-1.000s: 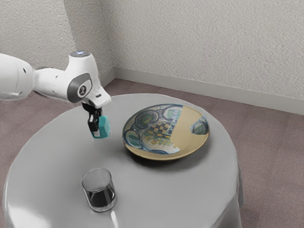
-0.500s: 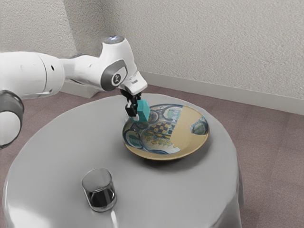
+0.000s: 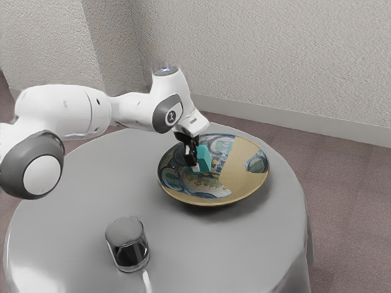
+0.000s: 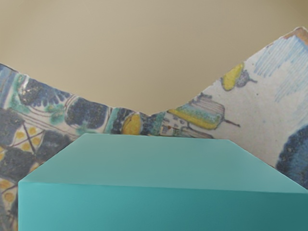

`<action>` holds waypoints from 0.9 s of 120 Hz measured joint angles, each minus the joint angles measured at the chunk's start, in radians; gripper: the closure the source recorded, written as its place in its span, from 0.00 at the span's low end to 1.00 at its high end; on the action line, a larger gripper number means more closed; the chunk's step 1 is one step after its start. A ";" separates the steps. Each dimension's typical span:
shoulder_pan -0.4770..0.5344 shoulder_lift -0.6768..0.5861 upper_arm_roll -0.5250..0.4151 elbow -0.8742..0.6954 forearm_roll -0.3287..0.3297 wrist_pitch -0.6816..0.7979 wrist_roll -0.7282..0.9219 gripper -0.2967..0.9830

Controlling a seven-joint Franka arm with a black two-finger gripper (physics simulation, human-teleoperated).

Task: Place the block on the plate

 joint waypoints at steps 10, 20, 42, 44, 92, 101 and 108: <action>0.000 0.005 0.000 -0.001 -0.007 -0.001 -0.016 0.42; 0.000 0.006 0.001 -0.002 -0.011 -0.002 -0.030 0.36; 0.001 -0.024 0.002 -0.006 -0.016 -0.012 -0.055 0.29; 0.002 -0.032 0.003 -0.008 -0.016 -0.016 -0.057 0.28; 0.021 -0.413 0.082 -0.126 -0.009 -0.371 -0.288 0.24; 0.020 -0.468 0.084 -0.127 0.008 -0.442 -0.349 0.24; 0.020 -0.511 0.085 -0.127 0.033 -0.486 -0.393 0.24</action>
